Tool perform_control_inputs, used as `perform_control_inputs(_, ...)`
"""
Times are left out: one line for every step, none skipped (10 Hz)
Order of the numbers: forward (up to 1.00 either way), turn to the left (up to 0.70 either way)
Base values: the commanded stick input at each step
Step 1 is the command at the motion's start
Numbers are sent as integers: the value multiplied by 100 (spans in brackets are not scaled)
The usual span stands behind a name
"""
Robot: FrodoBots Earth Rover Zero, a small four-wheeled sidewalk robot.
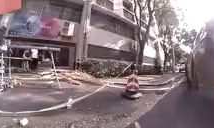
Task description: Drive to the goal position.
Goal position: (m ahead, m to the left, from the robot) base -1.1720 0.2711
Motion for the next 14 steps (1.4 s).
perform_control_inputs(0,45)
perform_control_inputs(0,45)
perform_control_inputs(0,45)
perform_control_inputs(0,45)
perform_control_inputs(0,45)
perform_control_inputs(0,45)
perform_control_inputs(0,45)
perform_control_inputs(0,45)
perform_control_inputs(0,45)
perform_control_inputs(0,45)
perform_control_inputs(0,45)
perform_control_inputs(0,45)
perform_control_inputs(0,45)
perform_control_inputs(0,45)
